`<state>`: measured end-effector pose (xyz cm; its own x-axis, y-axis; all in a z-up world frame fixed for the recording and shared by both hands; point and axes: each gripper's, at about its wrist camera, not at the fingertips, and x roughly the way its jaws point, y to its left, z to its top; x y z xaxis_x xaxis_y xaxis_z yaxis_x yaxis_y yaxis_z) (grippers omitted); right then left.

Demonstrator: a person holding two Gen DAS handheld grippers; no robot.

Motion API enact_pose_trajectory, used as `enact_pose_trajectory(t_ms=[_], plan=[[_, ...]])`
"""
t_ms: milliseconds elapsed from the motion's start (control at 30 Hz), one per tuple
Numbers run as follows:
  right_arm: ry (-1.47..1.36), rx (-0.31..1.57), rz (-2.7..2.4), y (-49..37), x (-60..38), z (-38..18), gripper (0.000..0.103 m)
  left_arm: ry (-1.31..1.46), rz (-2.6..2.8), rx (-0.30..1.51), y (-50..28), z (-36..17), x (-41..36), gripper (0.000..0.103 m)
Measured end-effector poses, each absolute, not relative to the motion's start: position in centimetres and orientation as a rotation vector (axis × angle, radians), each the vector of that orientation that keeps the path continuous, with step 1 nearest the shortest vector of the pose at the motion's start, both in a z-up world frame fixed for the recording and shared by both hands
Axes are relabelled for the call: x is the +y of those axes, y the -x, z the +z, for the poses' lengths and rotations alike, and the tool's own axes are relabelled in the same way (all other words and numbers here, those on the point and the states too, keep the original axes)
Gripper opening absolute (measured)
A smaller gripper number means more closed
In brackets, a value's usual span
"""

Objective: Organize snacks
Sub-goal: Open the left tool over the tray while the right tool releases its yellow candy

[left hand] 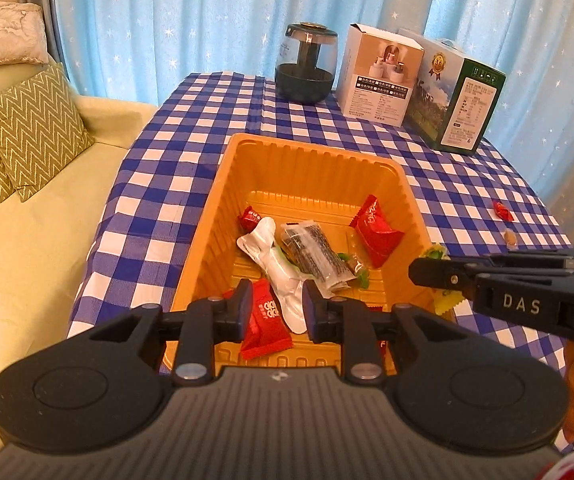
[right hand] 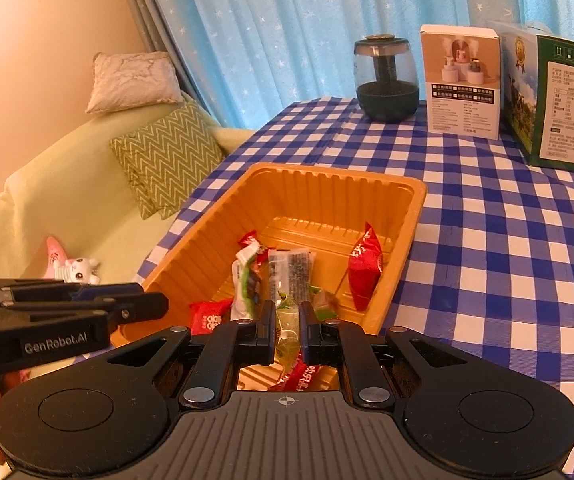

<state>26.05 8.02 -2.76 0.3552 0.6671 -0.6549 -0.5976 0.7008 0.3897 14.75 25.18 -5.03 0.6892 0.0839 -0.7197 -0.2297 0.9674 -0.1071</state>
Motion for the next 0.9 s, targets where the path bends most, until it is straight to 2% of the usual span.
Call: enact_pose_trajectory(t_ms=[167,267,333,367,400,900], plan=[[-0.111,0.873,0.834,-26.1,8.2,-2.8,0.013,0.203,0.180,0.790,-14.5,-5.1,25.1,0.027],[-0.154,0.892,0.827,-26.6,8.0,-2.9,0.015,0.204,0.181,0.786,-14.4,-5.1,25.0,0.033],[-0.185,0.896,0.818,-27.0,7.6,-2.9,0.034,0.207,0.181,0.783,-14.3,-5.1,25.0,0.036],[-0.197,0.893,0.812,-27.1,7.4,-2.8,0.051,0.206,0.182,0.783,-14.3,-5.1,25.0,0.037],[-0.206,0.884,0.803,-27.1,7.1,-2.7,0.053,0.206,0.182,0.783,-14.3,-5.1,25.1,0.039],[-0.184,0.856,0.707,-25.4,2.2,-0.8,0.053,0.235,0.149,0.752,-12.6,-3.7,21.3,0.057]])
